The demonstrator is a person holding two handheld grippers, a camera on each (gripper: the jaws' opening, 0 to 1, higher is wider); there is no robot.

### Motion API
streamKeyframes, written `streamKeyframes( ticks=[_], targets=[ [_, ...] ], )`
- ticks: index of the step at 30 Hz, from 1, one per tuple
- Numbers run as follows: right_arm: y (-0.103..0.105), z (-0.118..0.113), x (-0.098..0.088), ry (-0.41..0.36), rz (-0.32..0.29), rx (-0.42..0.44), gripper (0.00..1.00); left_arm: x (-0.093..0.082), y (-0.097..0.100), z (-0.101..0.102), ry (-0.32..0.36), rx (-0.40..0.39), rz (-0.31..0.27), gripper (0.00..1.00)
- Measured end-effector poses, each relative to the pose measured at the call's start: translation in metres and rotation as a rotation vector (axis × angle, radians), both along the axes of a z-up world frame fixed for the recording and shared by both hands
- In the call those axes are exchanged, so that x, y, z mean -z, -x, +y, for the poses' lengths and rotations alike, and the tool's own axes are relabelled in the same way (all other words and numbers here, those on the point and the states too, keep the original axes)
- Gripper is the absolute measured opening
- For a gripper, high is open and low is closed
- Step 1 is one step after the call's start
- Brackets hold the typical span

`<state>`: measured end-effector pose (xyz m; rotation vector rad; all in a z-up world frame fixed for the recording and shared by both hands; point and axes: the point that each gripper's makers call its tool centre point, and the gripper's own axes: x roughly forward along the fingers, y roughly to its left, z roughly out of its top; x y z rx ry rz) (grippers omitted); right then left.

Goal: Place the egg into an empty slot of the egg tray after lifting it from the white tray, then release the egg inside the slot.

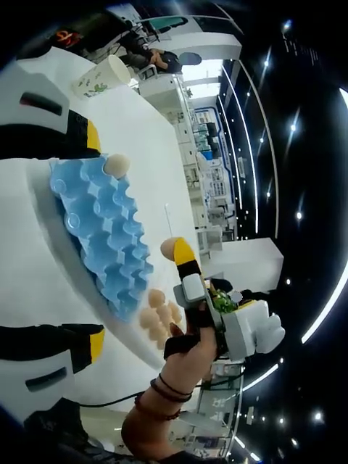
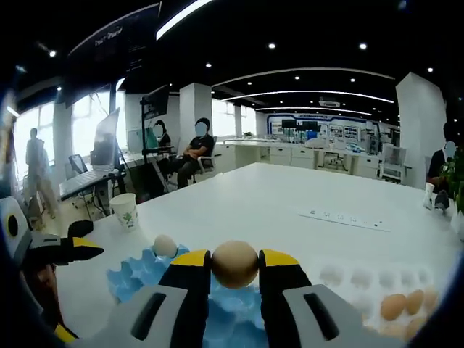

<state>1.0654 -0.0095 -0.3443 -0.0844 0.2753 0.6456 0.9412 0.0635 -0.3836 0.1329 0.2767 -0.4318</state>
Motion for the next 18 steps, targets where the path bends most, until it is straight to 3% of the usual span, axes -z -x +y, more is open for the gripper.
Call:
streamKeyframes(
  ticks=[10,18],
  targets=[
    [0.007,0.026,0.013,-0.012,0.061,-0.051,0.27,0.002,-0.002,-0.002,-0.002,0.012,0.004,0.96],
    [0.007,0.04,0.017,-0.009,0.067,-0.073,0.27,0.004,-0.002,-0.003,-0.008,0.017,0.009,0.96]
  ],
)
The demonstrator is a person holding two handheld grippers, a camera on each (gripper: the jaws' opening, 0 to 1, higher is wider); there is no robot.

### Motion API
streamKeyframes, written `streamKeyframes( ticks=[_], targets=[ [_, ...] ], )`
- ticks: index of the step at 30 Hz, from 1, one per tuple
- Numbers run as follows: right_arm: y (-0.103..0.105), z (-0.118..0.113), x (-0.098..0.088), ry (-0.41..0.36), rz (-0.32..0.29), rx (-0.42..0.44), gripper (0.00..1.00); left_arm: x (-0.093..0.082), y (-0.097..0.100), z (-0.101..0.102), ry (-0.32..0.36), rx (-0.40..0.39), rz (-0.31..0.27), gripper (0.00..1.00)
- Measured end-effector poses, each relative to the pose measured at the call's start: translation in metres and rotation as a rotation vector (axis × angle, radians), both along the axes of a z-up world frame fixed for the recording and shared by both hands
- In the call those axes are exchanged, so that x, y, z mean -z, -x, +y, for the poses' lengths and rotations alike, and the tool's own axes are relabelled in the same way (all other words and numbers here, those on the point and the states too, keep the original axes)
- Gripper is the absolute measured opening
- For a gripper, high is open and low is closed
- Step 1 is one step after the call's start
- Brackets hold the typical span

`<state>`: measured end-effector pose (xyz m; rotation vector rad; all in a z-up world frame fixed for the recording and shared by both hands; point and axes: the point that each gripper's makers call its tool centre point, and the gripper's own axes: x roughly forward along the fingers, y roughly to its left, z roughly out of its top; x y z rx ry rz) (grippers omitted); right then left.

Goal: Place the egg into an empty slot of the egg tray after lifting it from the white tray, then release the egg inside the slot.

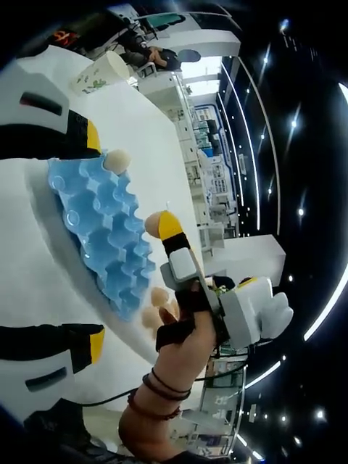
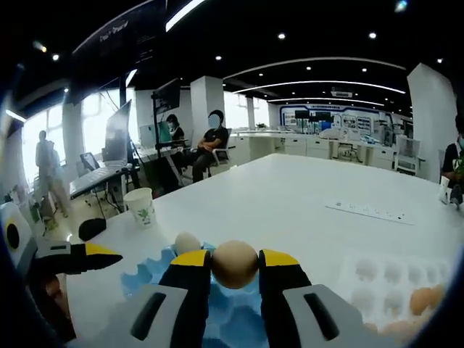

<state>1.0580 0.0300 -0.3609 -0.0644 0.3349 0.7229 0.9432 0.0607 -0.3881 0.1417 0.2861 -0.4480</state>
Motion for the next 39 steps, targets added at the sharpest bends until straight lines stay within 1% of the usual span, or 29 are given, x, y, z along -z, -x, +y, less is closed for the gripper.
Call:
streamKeyframes(
  ticks=[4,8,13,16,21,26,30,34,36,39],
  targets=[
    [-0.001,0.006,0.001,-0.005,0.004,-0.007,0.27,0.0,0.0,0.0,0.003,0.0,-0.001,0.96],
    [-0.003,0.014,0.005,-0.011,0.017,-0.011,0.27,-0.001,-0.001,0.0,-0.002,0.003,-0.001,0.96],
    [0.002,0.025,0.012,0.001,0.028,-0.044,0.27,-0.002,0.0,0.0,-0.005,0.002,-0.005,0.96],
    [0.001,0.03,0.014,-0.008,0.034,-0.06,0.27,-0.002,0.001,0.001,-0.006,0.0,-0.003,0.96],
    [-0.002,0.039,0.015,-0.004,0.019,-0.082,0.27,0.0,0.001,0.001,-0.012,0.0,0.002,0.96],
    [-0.003,0.049,0.021,0.003,0.024,-0.106,0.27,-0.002,-0.001,0.002,-0.014,0.0,-0.004,0.96],
    [-0.007,0.055,0.023,0.013,0.015,-0.114,0.27,-0.002,-0.002,0.002,-0.02,0.0,-0.004,0.96],
    [-0.01,0.055,0.027,0.036,0.004,-0.121,0.27,-0.003,-0.003,0.003,-0.021,-0.01,-0.004,0.96],
    [-0.01,0.055,0.03,0.029,0.016,-0.127,0.27,-0.003,-0.004,0.005,-0.021,-0.016,-0.004,0.96],
    [-0.01,0.055,0.032,0.023,0.013,-0.122,0.27,-0.003,-0.003,0.006,-0.021,-0.02,-0.003,0.96]
  ],
)
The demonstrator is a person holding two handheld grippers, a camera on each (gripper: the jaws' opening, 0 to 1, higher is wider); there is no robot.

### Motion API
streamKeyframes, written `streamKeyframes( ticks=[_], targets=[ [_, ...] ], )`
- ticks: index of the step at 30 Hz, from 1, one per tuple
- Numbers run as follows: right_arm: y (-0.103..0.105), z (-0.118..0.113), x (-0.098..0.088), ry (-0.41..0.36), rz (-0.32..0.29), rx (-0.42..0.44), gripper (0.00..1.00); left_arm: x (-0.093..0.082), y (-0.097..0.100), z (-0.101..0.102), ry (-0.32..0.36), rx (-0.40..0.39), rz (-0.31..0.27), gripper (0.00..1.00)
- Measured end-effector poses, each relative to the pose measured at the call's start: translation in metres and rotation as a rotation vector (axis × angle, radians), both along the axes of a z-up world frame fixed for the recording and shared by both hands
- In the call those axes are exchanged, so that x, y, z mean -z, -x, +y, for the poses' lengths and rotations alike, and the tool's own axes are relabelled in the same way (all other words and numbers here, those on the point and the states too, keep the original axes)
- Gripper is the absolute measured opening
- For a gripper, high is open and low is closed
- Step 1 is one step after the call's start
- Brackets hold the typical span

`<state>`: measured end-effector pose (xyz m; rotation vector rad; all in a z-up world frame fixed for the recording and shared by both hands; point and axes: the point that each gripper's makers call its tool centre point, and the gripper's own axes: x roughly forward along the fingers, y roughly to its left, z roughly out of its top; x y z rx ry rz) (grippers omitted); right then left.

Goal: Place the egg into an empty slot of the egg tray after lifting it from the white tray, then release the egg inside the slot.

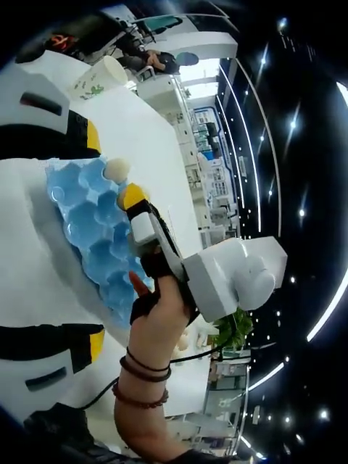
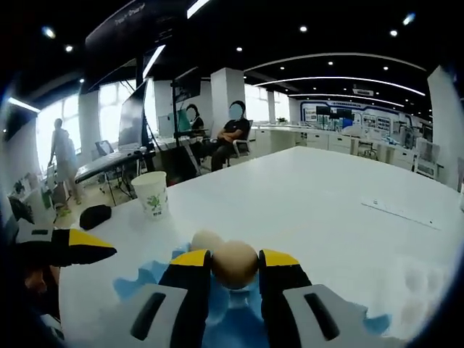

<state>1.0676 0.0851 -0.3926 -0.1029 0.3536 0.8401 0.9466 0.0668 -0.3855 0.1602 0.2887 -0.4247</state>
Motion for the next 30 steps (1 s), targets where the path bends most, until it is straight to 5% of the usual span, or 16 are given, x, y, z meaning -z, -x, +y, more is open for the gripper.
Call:
streamKeyframes(
  ticks=[14,30],
  targets=[
    [-0.005,-0.002,0.016,-0.016,0.024,0.001,0.28,0.003,-0.003,0.002,0.015,-0.015,0.004,0.95],
    [-0.003,-0.007,0.016,0.021,-0.032,-0.021,0.33,0.008,-0.003,0.003,0.003,-0.015,0.022,0.95]
  ],
)
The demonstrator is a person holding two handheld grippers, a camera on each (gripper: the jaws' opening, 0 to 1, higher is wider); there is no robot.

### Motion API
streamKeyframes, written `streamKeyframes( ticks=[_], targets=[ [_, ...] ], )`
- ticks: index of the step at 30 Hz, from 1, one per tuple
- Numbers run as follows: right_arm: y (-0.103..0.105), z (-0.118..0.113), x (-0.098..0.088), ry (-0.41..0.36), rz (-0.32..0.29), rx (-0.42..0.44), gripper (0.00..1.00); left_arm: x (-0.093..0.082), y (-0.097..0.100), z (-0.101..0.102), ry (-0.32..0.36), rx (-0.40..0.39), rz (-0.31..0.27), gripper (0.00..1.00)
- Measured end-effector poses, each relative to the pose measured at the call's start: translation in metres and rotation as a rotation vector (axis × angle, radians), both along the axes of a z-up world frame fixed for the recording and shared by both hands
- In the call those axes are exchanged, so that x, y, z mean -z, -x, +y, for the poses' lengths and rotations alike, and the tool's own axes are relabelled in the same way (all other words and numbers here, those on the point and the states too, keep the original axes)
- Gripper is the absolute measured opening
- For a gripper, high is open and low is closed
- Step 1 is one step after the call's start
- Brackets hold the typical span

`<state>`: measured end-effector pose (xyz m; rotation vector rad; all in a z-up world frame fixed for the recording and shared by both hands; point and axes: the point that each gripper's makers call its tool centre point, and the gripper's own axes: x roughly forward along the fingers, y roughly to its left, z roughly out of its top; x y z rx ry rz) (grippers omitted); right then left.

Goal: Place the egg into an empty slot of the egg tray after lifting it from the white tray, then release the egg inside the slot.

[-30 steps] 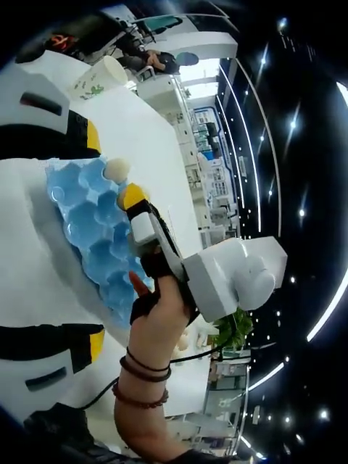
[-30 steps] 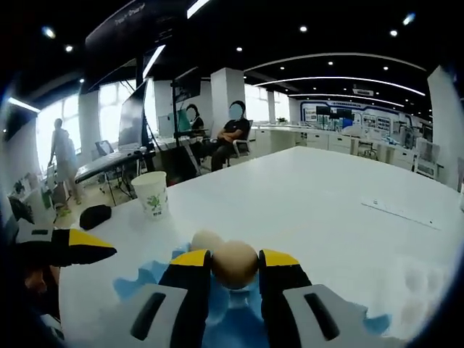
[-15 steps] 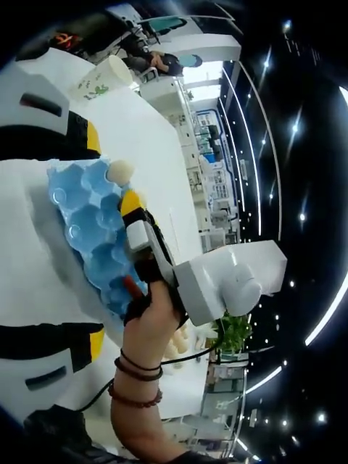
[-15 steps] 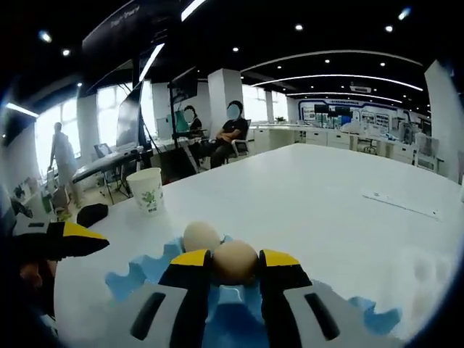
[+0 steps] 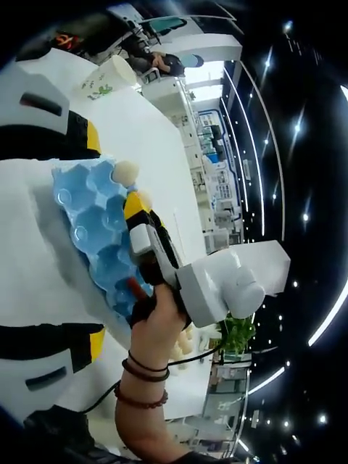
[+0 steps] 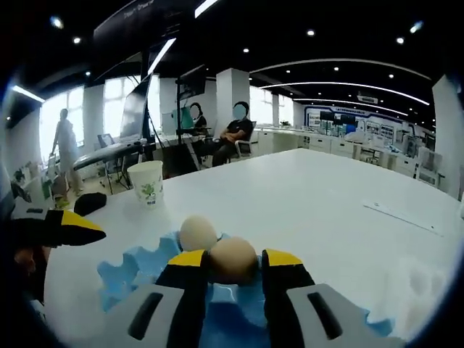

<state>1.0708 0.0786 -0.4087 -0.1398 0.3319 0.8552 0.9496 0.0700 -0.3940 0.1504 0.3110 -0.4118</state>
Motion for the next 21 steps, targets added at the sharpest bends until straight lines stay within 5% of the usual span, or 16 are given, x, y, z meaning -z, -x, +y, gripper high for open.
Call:
streamKeyframes(
  ticks=[21],
  targets=[
    [-0.004,-0.016,-0.021,-0.037,-0.07,0.035,0.52,-0.006,0.002,-0.011,0.003,0.015,-0.014,0.96]
  ],
)
